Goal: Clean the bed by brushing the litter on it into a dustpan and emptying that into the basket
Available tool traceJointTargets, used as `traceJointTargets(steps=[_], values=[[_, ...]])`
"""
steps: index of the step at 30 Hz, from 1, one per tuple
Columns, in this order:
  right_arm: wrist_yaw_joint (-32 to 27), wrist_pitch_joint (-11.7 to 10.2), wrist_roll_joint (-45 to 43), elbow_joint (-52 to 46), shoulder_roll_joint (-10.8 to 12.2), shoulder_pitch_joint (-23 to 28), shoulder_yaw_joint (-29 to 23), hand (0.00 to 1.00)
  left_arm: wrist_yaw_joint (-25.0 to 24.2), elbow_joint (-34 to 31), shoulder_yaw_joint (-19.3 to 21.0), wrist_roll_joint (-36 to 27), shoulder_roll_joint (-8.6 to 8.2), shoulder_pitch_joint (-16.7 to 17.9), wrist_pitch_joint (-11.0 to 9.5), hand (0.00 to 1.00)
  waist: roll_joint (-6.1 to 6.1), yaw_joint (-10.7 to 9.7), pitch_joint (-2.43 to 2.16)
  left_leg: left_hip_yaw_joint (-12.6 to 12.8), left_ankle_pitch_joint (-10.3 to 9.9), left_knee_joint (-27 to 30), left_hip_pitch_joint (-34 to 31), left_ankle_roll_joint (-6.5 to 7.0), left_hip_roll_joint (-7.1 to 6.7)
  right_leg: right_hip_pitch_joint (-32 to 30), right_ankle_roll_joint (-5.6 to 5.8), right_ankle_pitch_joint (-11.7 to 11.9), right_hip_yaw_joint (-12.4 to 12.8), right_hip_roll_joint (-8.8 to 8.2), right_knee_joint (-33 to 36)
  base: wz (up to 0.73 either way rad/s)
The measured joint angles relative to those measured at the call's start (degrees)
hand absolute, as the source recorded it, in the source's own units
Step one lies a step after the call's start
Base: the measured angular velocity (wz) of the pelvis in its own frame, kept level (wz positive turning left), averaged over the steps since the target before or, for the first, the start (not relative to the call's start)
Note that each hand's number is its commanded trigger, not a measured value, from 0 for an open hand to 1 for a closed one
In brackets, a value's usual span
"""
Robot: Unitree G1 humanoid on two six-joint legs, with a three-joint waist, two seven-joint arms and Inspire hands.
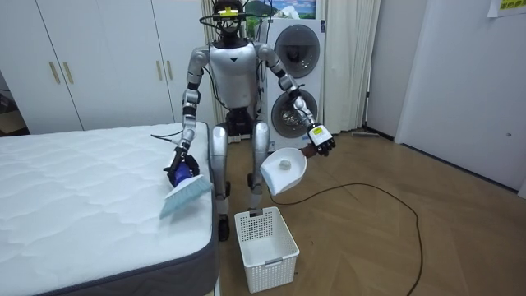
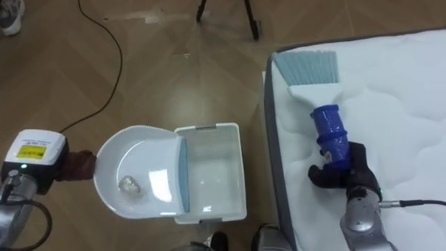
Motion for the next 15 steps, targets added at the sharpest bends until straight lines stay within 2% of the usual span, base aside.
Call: traceJointTargets(steps=[4,7,15], values=[[-1.6,-0.1,0.1,0.0,0.0,0.0,0.1,0.00,-0.2,-0.1,-0.4,1.1,0.92,0.0,0.9,1.00,0.13,0.2,-0.09,0.0,0.0,-0.1,0.0,0.01,0.02,0.0,0.00,0.0,0.0,0.02,0.0,0.00],[-2.2,-0.1,0.6,0.0,0.0,0.0,0.2,0.00,-0.7,-0.1,-0.5,2.9,0.94,0.0,1.5,1.00,0.16,0.3,-0.11,0.0,0.0,-0.1,0.0,0.01,0.02,0.0,0.00,0.0,0.1,0.05,0.0,0.00],[-3.8,-0.2,2.3,0.0,0.0,0.2,0.4,0.00,-1.3,-0.2,-0.5,3.7,1.06,0.0,1.5,1.00,0.41,0.3,-0.32,0.0,0.0,-0.1,0.1,0.02,0.04,0.0,0.00,0.0,0.1,0.06,0.0,0.00]])
